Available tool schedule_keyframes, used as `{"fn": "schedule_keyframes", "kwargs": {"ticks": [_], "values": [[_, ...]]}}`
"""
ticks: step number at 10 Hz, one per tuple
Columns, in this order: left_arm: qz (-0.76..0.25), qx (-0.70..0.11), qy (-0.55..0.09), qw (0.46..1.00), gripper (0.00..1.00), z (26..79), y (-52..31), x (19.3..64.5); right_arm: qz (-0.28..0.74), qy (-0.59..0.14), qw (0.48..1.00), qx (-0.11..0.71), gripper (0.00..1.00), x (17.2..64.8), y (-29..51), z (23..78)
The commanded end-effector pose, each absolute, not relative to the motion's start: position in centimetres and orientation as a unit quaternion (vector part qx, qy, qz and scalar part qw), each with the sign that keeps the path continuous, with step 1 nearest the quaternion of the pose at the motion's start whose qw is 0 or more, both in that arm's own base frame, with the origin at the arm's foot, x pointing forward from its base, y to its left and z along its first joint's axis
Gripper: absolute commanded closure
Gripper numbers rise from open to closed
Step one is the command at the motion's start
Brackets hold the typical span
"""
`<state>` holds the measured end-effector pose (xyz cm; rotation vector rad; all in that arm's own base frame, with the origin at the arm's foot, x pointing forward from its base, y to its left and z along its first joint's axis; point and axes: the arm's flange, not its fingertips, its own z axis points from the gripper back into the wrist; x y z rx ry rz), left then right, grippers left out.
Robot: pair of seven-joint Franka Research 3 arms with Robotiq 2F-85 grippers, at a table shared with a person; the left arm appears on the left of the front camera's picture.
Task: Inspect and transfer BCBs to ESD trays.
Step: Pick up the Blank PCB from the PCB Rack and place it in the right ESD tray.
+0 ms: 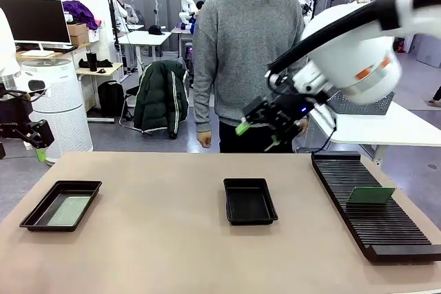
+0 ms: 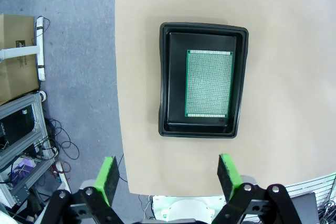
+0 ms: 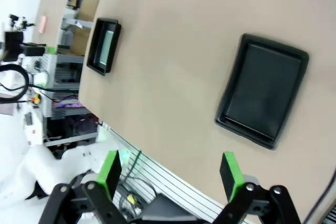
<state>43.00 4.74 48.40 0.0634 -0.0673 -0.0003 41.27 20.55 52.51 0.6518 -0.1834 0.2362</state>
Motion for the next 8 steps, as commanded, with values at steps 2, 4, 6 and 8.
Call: {"fn": "schedule_keyframes", "kwargs": {"ticks": [2, 4, 6, 8], "values": [[0.002, 0.024, -0.034, 0.999, 0.0, 48.4, 4.7, 43.0, 0.188, -0.082, 0.942, 0.265, 0.0, 41.3, 15.2, 58.1], [0.002, 0.024, -0.034, 0.999, 0.0, 48.4, 4.7, 43.0, 0.259, -0.061, 0.94, 0.216, 0.0, 41.0, 11.0, 61.4], [0.002, 0.024, -0.034, 0.999, 0.0, 48.4, 4.7, 43.0, 0.33, -0.056, 0.927, 0.171, 0.0, 40.6, 7.8, 63.5], [0.002, 0.024, -0.034, 0.999, 0.0, 48.4, 4.7, 43.0, 0.402, -0.043, 0.909, 0.104, 0.0, 40.0, 4.8, 64.8]]}}
